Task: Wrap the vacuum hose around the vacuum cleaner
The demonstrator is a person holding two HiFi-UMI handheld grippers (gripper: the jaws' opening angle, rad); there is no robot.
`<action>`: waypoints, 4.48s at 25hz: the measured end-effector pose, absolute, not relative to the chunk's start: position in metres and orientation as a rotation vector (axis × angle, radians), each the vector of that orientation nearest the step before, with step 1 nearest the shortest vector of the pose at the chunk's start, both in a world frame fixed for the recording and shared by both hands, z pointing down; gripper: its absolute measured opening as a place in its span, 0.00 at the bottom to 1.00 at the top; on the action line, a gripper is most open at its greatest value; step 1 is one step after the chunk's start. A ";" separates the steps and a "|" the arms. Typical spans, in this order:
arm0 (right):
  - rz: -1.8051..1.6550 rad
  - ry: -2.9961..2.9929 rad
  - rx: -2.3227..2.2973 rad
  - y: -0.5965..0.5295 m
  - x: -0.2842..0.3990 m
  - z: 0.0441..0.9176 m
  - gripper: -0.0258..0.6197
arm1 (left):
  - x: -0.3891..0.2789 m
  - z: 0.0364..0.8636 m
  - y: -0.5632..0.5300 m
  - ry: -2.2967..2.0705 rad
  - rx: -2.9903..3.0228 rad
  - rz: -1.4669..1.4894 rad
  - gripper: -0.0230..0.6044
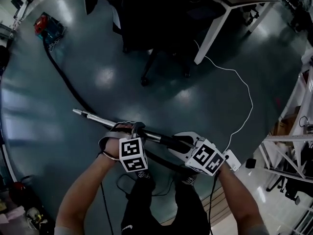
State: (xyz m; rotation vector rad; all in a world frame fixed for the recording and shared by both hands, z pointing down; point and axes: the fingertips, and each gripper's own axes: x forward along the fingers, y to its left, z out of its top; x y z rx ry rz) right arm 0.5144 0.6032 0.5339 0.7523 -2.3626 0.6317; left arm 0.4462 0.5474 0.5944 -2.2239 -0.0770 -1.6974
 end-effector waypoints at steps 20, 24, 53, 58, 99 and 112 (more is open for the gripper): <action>0.174 -2.265 0.753 0.472 0.379 0.314 0.31 | 0.213 0.420 0.453 0.755 -2.732 -1.590 0.35; 0.120 -2.325 0.798 0.434 0.368 0.277 0.32 | 0.184 0.410 0.431 0.936 -2.752 -1.576 0.35; 0.216 -2.660 0.282 0.309 0.214 0.231 0.31 | 0.023 0.297 0.347 2.303 -2.681 -1.000 0.35; 0.229 -2.660 0.210 0.315 0.168 0.234 0.31 | 0.000 0.296 0.331 2.351 -2.708 -0.867 0.35; 1.012 -2.544 0.346 0.289 -0.235 0.415 0.26 | -0.199 0.284 0.149 2.146 -3.264 0.162 0.32; 0.791 -2.374 0.284 0.245 -0.128 0.423 0.26 | -0.139 0.275 0.140 1.627 -3.161 -0.693 0.32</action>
